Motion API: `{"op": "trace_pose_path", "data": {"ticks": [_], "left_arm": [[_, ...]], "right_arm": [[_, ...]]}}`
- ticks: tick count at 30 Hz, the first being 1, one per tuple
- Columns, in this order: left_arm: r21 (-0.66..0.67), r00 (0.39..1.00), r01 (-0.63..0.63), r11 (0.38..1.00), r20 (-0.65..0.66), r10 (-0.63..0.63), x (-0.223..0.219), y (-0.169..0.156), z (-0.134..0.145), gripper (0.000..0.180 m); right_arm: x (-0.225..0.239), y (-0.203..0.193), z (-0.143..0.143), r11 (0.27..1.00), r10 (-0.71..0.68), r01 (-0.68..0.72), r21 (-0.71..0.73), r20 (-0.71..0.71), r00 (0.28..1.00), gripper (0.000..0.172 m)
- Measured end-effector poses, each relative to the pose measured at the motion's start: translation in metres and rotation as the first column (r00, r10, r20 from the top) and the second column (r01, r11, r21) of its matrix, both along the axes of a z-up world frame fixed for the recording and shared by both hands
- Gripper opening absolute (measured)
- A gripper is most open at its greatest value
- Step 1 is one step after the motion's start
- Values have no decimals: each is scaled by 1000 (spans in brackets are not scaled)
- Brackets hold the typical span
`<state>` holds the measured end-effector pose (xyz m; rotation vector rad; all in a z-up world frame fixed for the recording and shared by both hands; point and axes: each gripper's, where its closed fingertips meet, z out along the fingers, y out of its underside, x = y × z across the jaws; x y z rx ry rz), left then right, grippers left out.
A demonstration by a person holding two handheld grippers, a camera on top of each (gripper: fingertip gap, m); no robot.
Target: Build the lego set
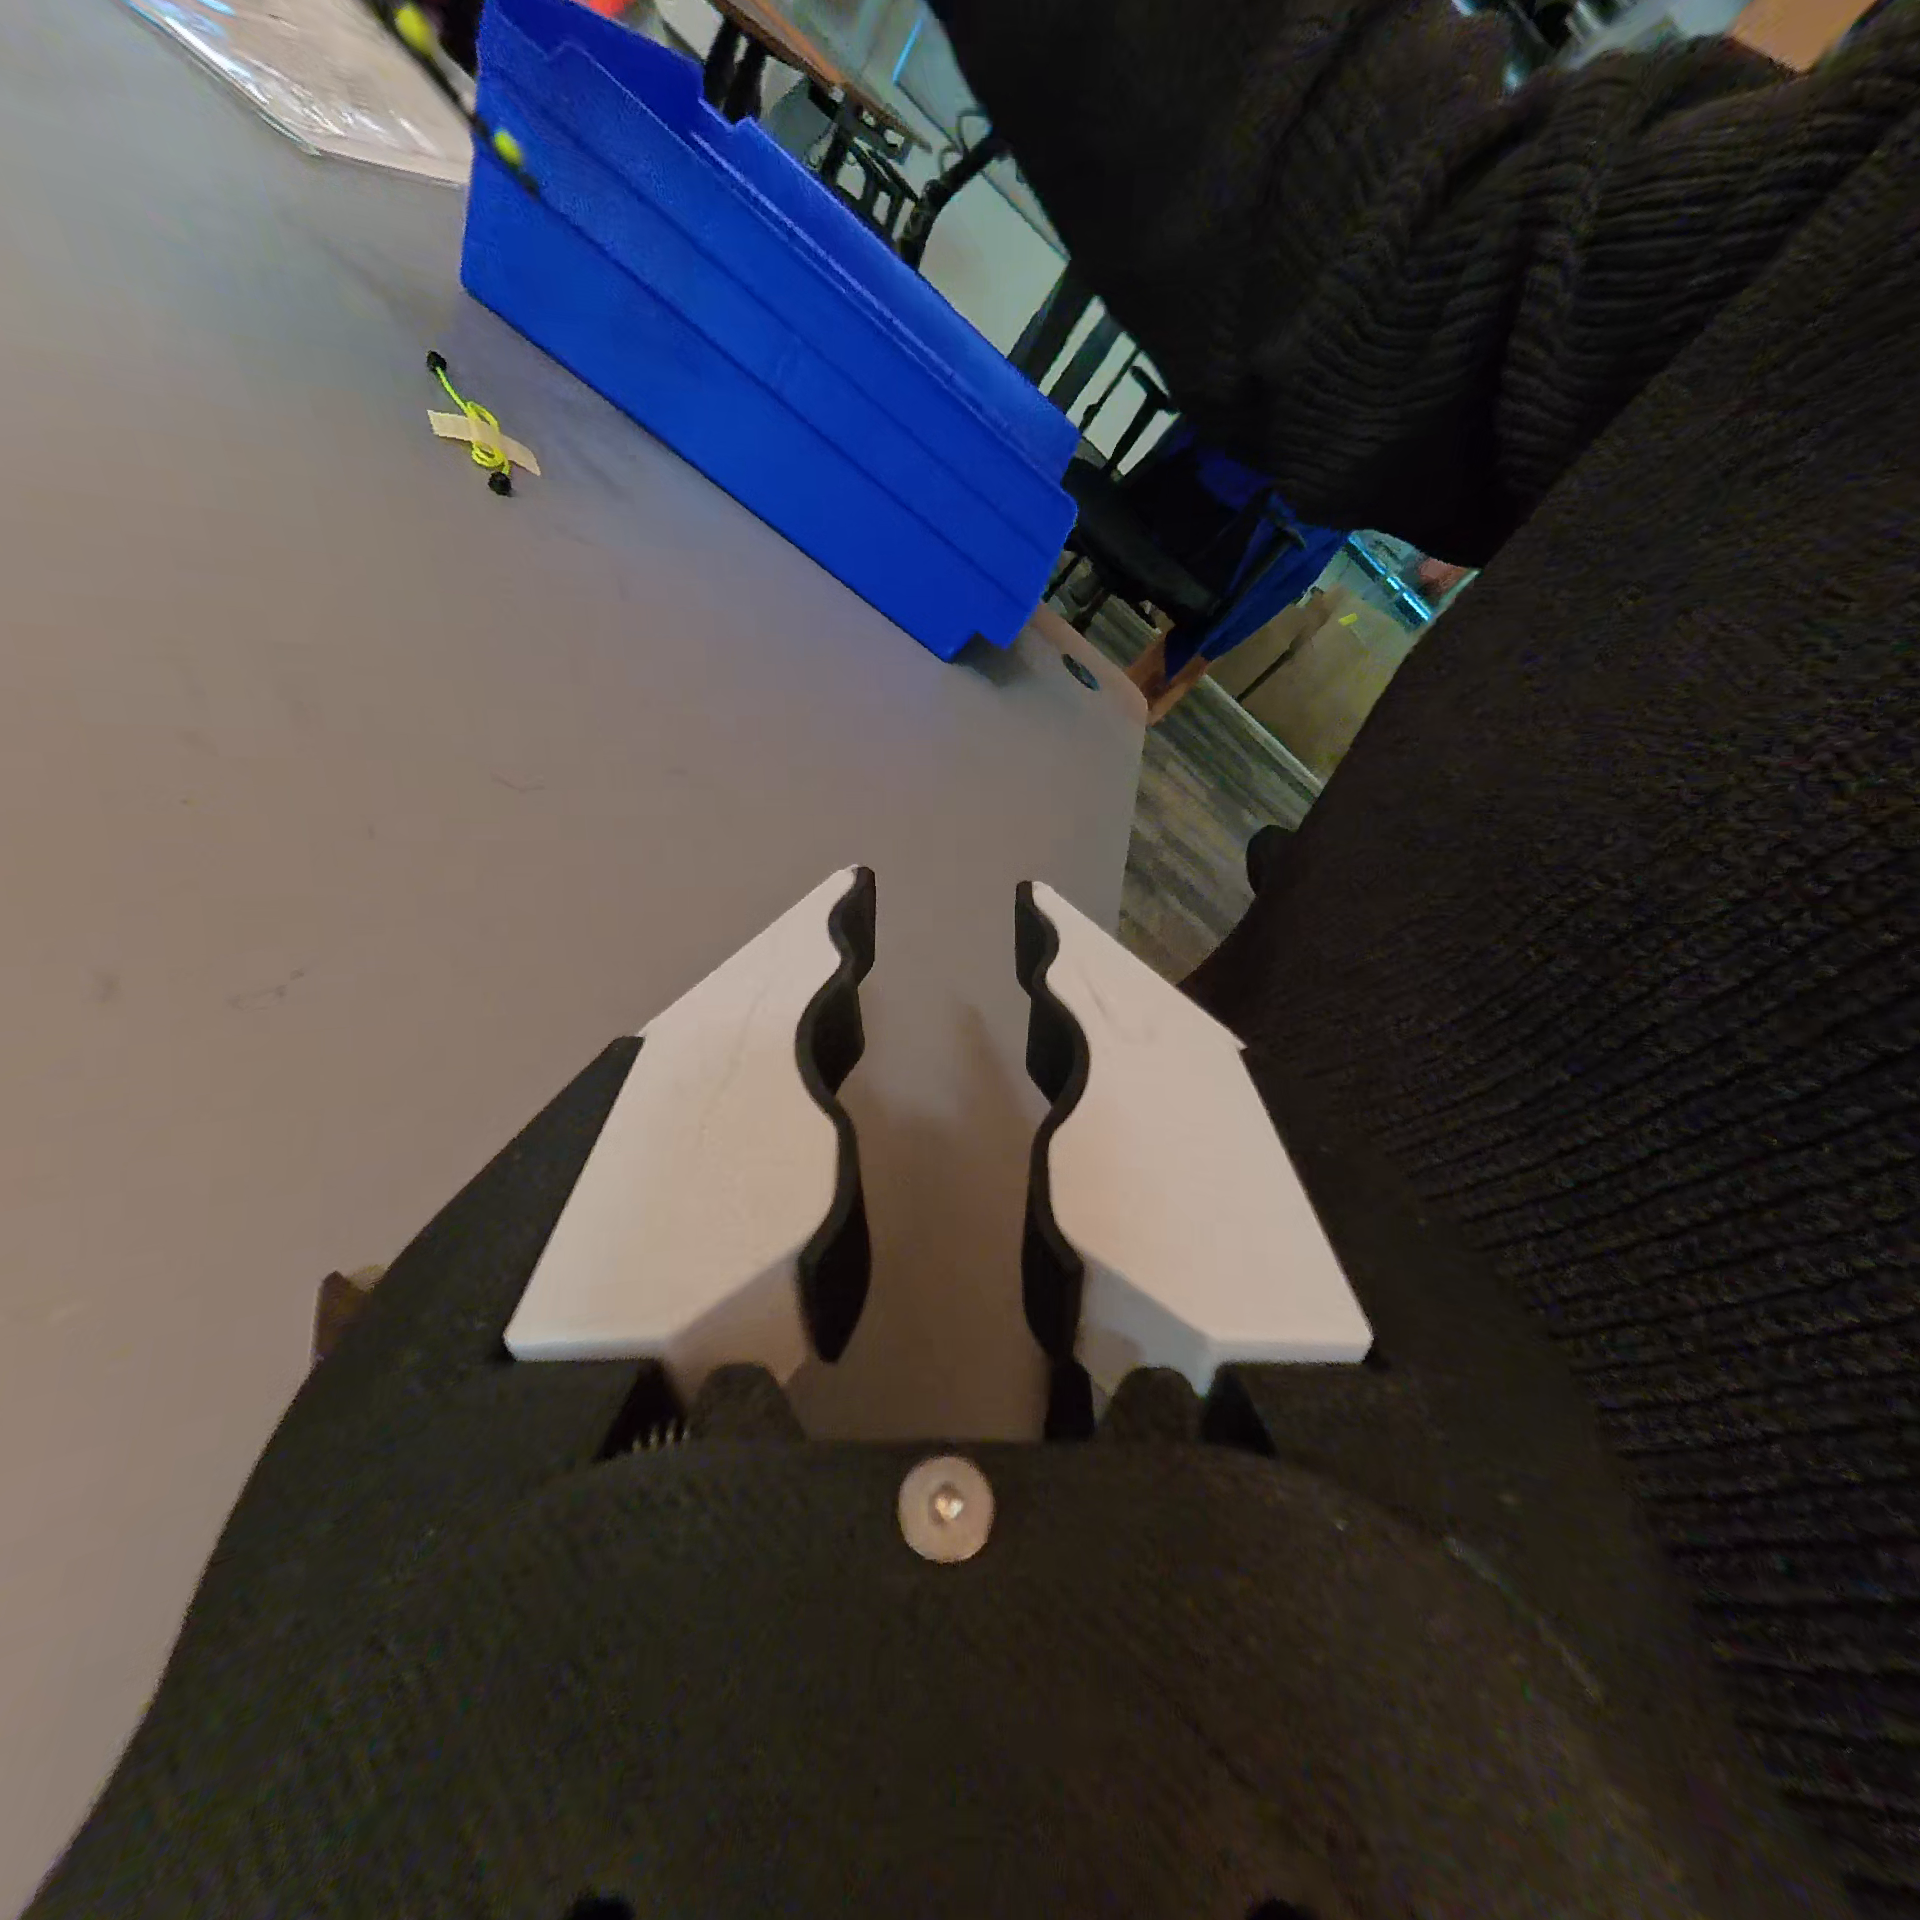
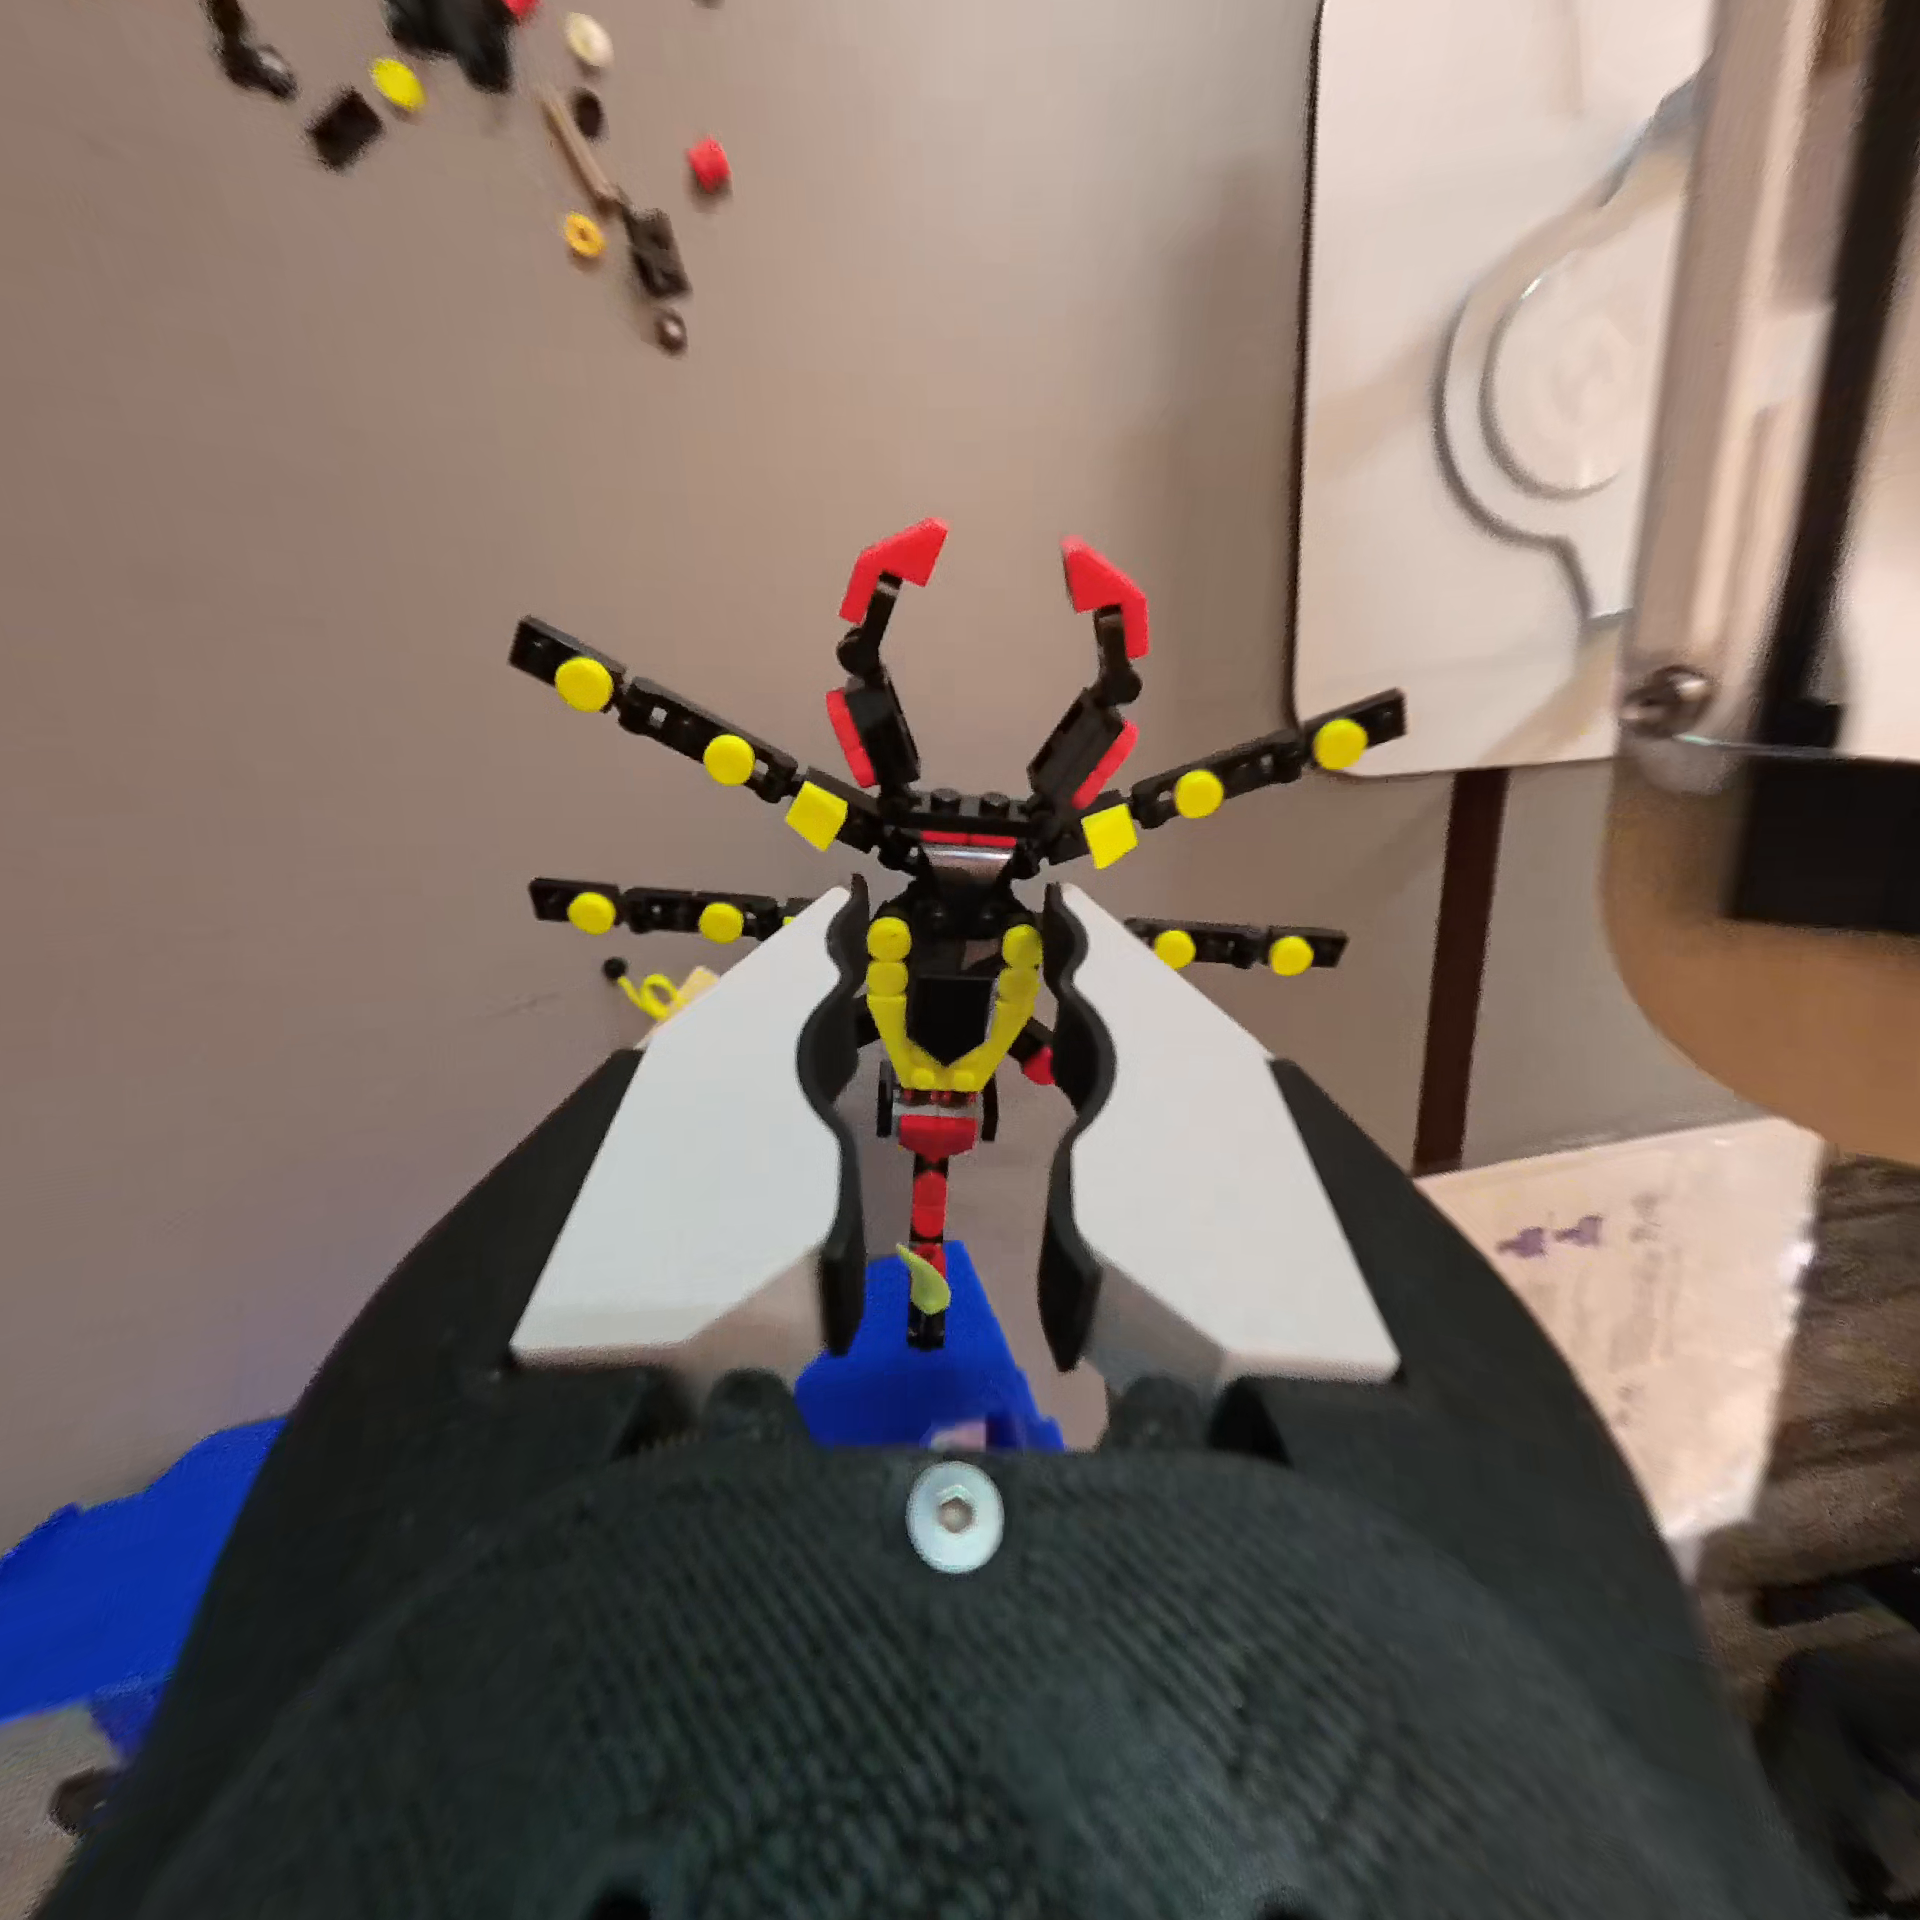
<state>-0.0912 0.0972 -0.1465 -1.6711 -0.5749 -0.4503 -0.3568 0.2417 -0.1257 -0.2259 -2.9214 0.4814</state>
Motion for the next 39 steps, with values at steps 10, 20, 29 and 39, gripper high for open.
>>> {"op": "trace_pose_path", "data": {"ticks": [10, 20, 29, 39], "left_arm": [[-46, 998, 34, 998, -58, -37, 15, 6, -3, 24], [-64, 998, 41, 997, -54, -45, 21, 18, -9, 23], [-54, 999, -54, 997, 7, 54, -5, 8, -18, 23], [-61, 994, -98, 993, 33, 100, -21, 10, -28, 23]], "right_arm": [[78, 108, 121, 992, 41, -1, 130, -307, 951, 32], [108, 208, 30, 969, -31, 51, 244, -86, 996, 33], [108, 221, -44, 945, 45, -73, 319, 97, 994, 33], [89, 219, -84, 901, 157, -207, 381, 157, 975, 33]]}}
